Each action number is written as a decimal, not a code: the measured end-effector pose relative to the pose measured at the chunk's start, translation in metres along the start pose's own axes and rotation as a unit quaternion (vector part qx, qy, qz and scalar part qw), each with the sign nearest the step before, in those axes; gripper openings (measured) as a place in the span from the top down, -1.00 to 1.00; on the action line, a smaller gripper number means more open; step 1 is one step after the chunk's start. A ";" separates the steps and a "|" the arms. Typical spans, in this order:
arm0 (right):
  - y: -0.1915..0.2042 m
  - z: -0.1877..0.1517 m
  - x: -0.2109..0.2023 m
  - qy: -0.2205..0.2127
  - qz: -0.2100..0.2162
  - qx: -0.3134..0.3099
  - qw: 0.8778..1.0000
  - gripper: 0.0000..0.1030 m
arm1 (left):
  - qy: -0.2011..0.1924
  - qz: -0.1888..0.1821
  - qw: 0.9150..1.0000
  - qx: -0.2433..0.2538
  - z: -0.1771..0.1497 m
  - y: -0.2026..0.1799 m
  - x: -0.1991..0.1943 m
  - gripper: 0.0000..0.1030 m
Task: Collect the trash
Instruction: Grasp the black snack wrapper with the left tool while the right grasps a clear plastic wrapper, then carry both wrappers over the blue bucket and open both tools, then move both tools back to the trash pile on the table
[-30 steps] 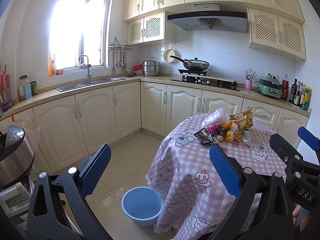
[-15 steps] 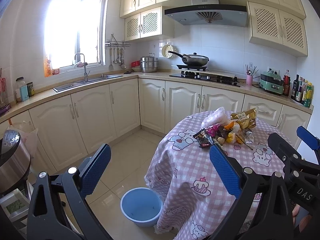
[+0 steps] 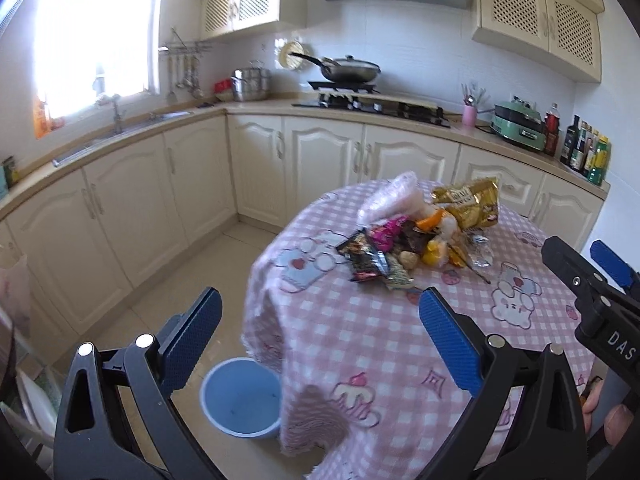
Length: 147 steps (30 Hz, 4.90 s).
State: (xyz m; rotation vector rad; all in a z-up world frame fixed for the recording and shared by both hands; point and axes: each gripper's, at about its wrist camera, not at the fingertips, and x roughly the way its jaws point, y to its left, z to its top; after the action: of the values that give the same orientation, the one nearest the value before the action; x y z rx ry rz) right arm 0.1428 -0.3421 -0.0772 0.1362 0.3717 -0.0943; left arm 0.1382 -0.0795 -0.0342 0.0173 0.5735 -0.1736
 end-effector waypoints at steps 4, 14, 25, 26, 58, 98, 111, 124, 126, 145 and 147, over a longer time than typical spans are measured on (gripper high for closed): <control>-0.024 -0.004 0.030 0.029 -0.023 0.014 0.999 -0.91 | 0.030 -0.022 0.999 0.011 0.004 -0.018 0.039 -0.85; -0.041 -0.012 0.107 0.101 -0.035 0.023 0.994 -0.91 | 0.109 -0.037 0.993 -0.025 0.017 -0.011 0.138 -0.63; -0.043 -0.014 0.149 0.142 -0.041 0.021 0.989 -0.91 | 0.153 -0.033 0.986 -0.050 0.021 -0.004 0.195 -0.16; -0.045 -0.014 0.151 0.144 -0.042 0.022 0.988 -0.91 | 0.151 -0.035 0.987 -0.052 0.022 -0.004 0.196 -0.10; -0.046 0.008 0.096 0.095 -0.038 0.030 0.994 0.55 | 0.042 -0.080 0.992 -0.091 0.022 0.037 0.093 0.91; 0.320 -0.137 0.246 0.243 0.214 -0.135 0.936 0.22 | 0.129 0.075 0.966 -0.211 -0.078 0.260 0.179 1.00; 0.281 -0.091 0.208 0.196 0.189 -0.116 0.955 0.09 | 0.088 0.024 0.978 -0.185 -0.047 0.220 0.142 1.00; 0.126 -0.011 0.122 0.086 0.070 -0.059 0.992 -0.08 | 0.032 -0.066 0.992 -0.098 0.014 0.078 0.101 0.20; 0.100 -0.007 0.116 0.079 0.049 -0.050 0.994 -0.09 | 0.036 -0.076 0.993 -0.084 0.015 0.055 0.102 0.07; -0.025 -0.020 0.136 0.129 -0.006 0.010 0.992 -0.15 | 0.147 -0.071 0.986 -0.025 0.008 -0.056 0.173 0.36; -0.023 -0.020 0.140 0.134 -0.001 0.009 0.991 -0.16 | 0.144 -0.079 0.986 -0.026 0.009 -0.056 0.171 0.53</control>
State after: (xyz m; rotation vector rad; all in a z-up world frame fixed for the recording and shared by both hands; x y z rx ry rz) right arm 0.2631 -0.3714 -0.1502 0.1674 0.6401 -0.0813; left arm 0.2744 -0.1627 -0.1171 -0.0554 0.8678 -0.3138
